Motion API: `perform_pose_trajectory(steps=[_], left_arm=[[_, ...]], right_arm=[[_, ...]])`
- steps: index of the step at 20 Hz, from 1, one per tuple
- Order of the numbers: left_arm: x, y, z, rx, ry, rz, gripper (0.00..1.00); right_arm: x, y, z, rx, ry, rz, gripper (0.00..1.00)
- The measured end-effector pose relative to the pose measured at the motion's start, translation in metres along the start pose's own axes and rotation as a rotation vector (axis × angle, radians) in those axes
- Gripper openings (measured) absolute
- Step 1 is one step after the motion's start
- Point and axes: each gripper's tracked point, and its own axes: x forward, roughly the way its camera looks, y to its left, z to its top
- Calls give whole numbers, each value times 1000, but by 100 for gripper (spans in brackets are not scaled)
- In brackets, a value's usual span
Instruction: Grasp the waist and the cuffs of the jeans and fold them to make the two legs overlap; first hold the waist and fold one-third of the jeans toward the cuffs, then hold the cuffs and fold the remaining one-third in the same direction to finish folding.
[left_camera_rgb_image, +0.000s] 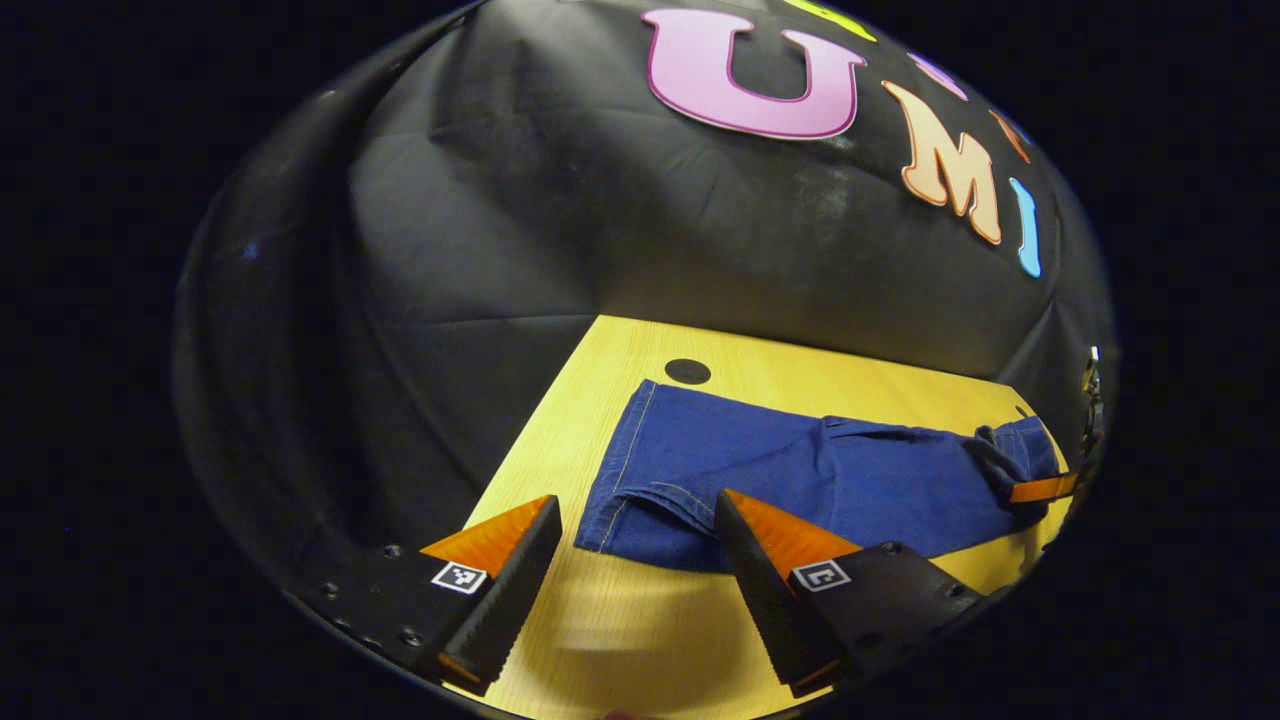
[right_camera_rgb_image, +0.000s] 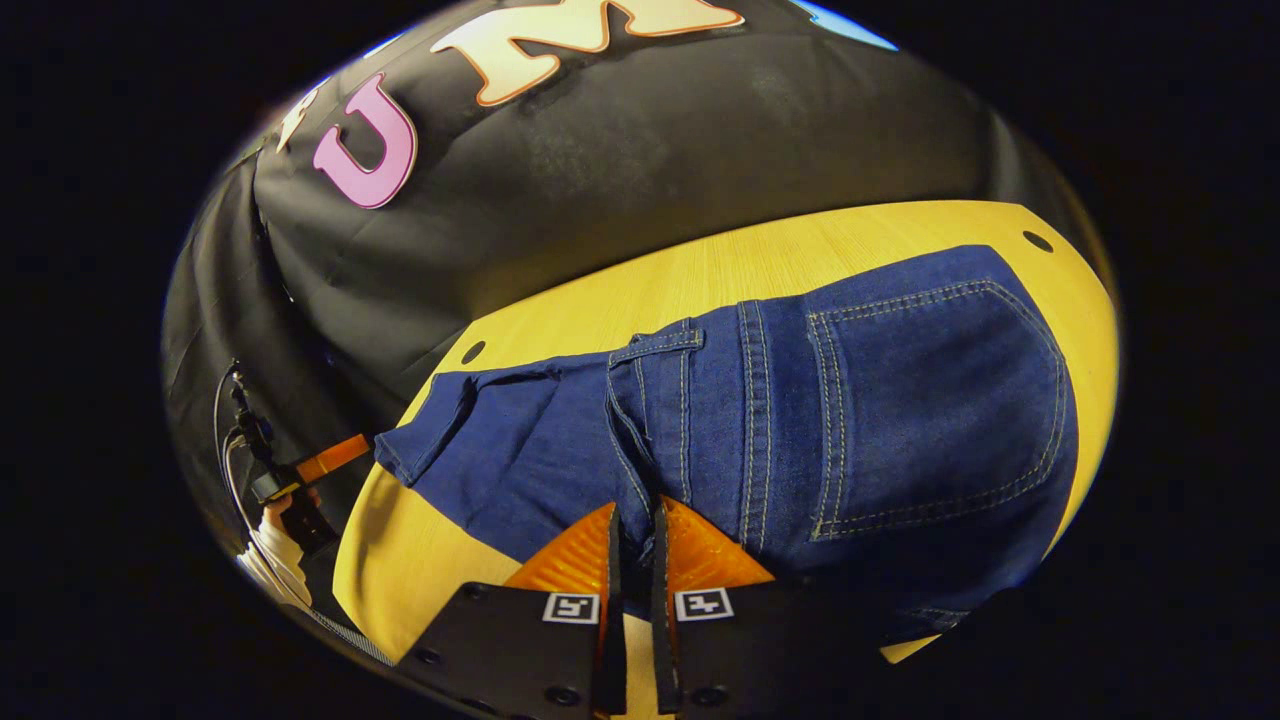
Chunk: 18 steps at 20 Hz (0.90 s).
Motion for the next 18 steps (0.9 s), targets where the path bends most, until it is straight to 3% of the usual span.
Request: perform_pose_trajectory(steps=[1,2,3,5,7,11,12,13,14,18], left_arm=[[3,0,-2,-4,5,-11,94],[7,2,-3,1,8,-12,94],[10,6,-7,12,17,-11,95],[14,5,-11,27,33,-22,95],[18,4,-17,40,57,-37,94],[28,6,-28,56,105,-40,94],[31,7,-31,61,118,-37,94],[33,6,-33,66,128,-38,94],[34,6,-31,75,126,-46,95],[34,-1,-33,115,153,-82,92]], right_arm=[[1,5,-1,17,3,18,15],[-3,11,2,41,5,39,29],[-4,19,4,68,8,66,30],[-11,34,7,96,3,106,63],[-20,30,9,68,-15,67,95],[-66,21,25,83,-71,11,94],[-79,15,29,91,-83,-6,98],[-91,8,34,94,-95,-27,94],[-104,1,36,95,-106,-50,98],[-136,-22,33,120,-108,-120,98]])
